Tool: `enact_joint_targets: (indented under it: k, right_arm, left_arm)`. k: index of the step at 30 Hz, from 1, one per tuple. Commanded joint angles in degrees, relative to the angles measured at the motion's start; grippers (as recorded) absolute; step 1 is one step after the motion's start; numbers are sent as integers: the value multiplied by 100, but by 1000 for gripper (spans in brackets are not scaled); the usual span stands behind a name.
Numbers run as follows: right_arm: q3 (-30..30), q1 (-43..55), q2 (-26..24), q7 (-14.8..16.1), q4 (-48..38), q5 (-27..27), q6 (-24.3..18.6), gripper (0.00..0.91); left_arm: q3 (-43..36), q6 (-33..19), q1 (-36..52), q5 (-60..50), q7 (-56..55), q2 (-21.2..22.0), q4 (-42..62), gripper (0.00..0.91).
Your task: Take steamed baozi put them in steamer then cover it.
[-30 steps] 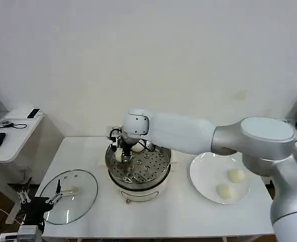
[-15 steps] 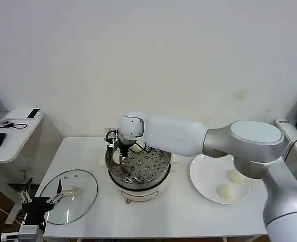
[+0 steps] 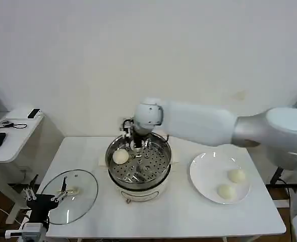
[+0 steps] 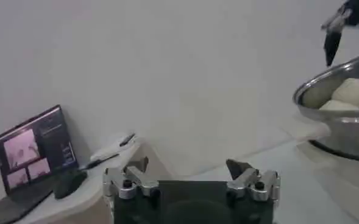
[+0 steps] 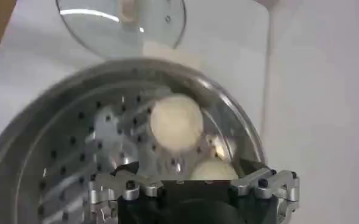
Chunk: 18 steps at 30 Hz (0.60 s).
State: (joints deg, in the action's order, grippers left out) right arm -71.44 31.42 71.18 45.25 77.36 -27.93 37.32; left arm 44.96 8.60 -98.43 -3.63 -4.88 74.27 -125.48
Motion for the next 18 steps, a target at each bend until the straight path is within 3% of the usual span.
enact_joint_targets:
  k: [1,8,18]
  right_arm:
    - [-462,961,-2560,542,1867,555,-584,907]
    - [-616,890,-4050,756,2481,1209,-1485,907]
    - [-344,-113,-5238,776,2676,1967,-1804,907]
  left_arm:
    - [-60,0,8,2,2,-43,7,907]
    - [-62,4,54,110,27,-257,104,907]
    - [-199,25,108,222,40,-394,208,907]
